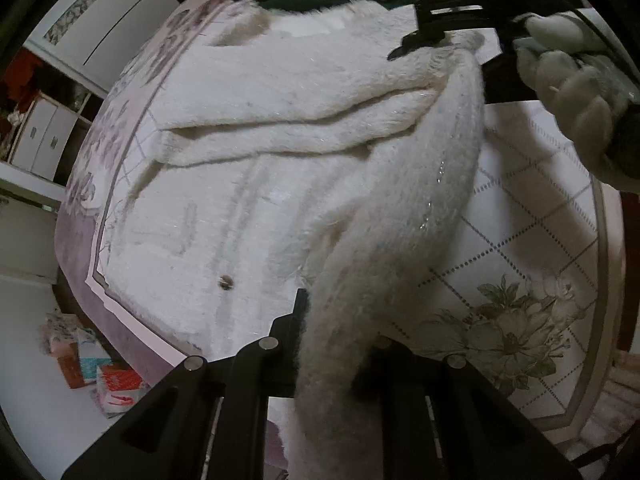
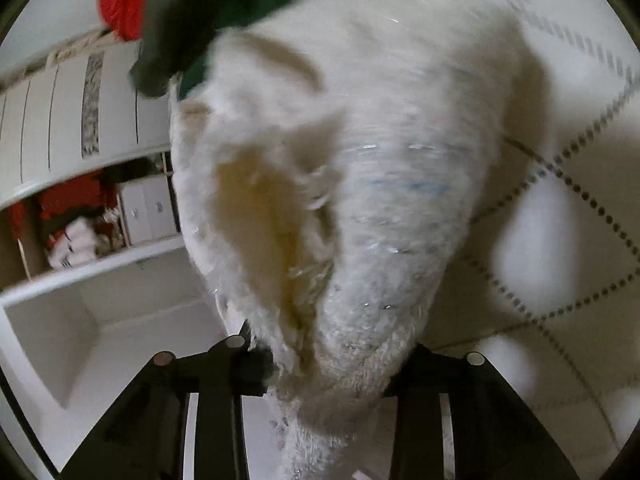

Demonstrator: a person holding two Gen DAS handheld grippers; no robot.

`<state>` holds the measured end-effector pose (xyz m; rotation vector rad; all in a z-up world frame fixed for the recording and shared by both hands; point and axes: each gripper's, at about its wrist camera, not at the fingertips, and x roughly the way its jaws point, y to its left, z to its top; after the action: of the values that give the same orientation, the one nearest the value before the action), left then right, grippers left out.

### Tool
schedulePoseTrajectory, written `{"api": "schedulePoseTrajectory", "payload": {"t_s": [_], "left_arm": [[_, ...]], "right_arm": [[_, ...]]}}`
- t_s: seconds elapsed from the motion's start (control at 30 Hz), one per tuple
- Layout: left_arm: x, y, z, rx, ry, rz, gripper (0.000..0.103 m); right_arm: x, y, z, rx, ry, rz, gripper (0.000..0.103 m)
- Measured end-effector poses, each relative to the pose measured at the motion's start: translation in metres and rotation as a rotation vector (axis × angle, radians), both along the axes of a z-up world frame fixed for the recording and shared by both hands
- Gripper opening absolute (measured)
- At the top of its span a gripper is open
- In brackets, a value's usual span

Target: Fold large clothes

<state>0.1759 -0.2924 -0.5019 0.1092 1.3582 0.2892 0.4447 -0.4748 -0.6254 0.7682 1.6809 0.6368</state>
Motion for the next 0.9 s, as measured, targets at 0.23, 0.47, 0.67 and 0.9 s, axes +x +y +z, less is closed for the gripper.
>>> {"api": "schedulePoseTrajectory", "payload": {"t_s": [0.23,0.47,0.67,0.9], "left_arm": [[-0.01,0.096,0.047,-0.122,-0.085,0.064,0.011],[-0.002,0.244,0.063,-0.164,-0.141,0.203,0.011],[0.012,0.356,-0.008,-0.249,-0.042,0.309,0.027],[-0.018,0.428,-0.036,-0.411,-0.028,0.49,0.073]], "right_arm": [[-0.009,0.061,0.105,-0.075,-0.107,0.038,0.033],[0.0,0.195,0.141,-0.148,-0.17,0.114,0.032],[0.007,0.325,0.089,-0.317,-0.17,0.248,0.033],[-0.004,0.344,0.073,-0.278,-0.084,0.261,0.084]]}}
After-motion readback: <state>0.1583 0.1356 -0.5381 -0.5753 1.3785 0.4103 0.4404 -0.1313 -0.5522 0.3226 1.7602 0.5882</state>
